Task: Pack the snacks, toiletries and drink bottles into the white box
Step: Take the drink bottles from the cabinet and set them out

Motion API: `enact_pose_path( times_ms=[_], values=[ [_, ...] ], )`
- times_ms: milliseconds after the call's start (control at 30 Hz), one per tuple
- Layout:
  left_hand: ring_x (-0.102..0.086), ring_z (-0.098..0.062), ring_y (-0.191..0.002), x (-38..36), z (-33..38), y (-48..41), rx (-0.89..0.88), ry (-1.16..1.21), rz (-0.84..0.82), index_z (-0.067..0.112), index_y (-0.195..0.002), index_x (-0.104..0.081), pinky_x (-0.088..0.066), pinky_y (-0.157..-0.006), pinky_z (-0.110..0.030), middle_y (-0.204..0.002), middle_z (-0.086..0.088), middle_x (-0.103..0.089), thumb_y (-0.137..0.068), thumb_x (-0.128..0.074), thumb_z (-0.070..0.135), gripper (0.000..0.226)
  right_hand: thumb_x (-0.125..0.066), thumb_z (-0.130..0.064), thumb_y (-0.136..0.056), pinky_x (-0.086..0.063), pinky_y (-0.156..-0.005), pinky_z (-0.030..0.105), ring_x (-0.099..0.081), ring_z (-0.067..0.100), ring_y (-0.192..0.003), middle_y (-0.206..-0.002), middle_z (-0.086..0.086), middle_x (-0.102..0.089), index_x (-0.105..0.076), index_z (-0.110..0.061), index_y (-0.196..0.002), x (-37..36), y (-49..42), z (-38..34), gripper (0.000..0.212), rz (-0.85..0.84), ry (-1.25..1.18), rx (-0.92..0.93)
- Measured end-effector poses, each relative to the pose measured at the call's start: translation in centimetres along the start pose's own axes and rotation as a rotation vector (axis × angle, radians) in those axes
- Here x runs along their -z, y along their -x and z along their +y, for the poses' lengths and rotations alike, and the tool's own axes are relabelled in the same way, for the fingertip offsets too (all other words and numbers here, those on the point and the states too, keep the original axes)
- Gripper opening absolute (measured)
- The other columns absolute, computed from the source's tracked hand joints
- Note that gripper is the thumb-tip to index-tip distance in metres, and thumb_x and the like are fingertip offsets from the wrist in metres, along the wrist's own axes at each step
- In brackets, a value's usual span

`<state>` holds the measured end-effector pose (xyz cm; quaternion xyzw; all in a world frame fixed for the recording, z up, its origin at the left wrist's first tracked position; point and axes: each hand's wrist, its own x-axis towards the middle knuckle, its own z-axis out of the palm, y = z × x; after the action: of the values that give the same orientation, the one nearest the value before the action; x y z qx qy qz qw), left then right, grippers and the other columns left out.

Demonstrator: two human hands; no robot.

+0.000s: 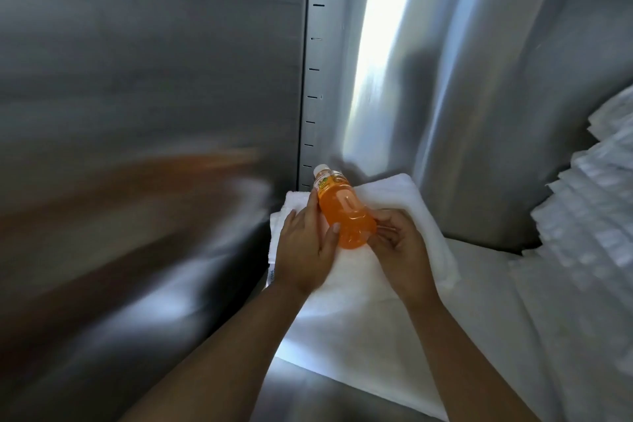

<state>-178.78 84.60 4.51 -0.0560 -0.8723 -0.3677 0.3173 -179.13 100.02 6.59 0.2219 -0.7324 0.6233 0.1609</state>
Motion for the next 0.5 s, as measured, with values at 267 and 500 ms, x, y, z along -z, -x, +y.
enact_pose_path(
  times_ms=[267, 500],
  values=[
    [-0.052, -0.015, -0.117, 0.9, 1.7, 1.0, 0.019, 0.236, -0.062, 0.019, -0.147, -0.023, -0.045, -0.097, -0.039, -0.132, -0.001, -0.054, -0.084, -0.043, 0.062, 0.078, -0.06, -0.003, -0.088, -0.05, -0.088, 0.019, -0.061, 0.008, -0.108, -0.121, 0.0, -0.061, -0.061, -0.01, -0.109, 0.9, 2.6, 0.1, 0.022, -0.031, -0.108, -0.092],
    [-0.048, 0.005, -0.119, 0.6, 4.5, 3.8, 0.067, 0.449, -0.153, 0.049, -0.144, -0.009, -0.047, -0.094, -0.024, -0.133, 0.03, -0.045, -0.077, -0.064, 0.054, 0.086, -0.051, -0.056, -0.084, -0.049, -0.086, 0.025, -0.062, 0.008, -0.104, -0.115, -0.005, -0.065, -0.055, -0.025, -0.124, 1.4, 3.2, -2.7, 0.05, -0.003, -0.181, -0.347]
  ],
)
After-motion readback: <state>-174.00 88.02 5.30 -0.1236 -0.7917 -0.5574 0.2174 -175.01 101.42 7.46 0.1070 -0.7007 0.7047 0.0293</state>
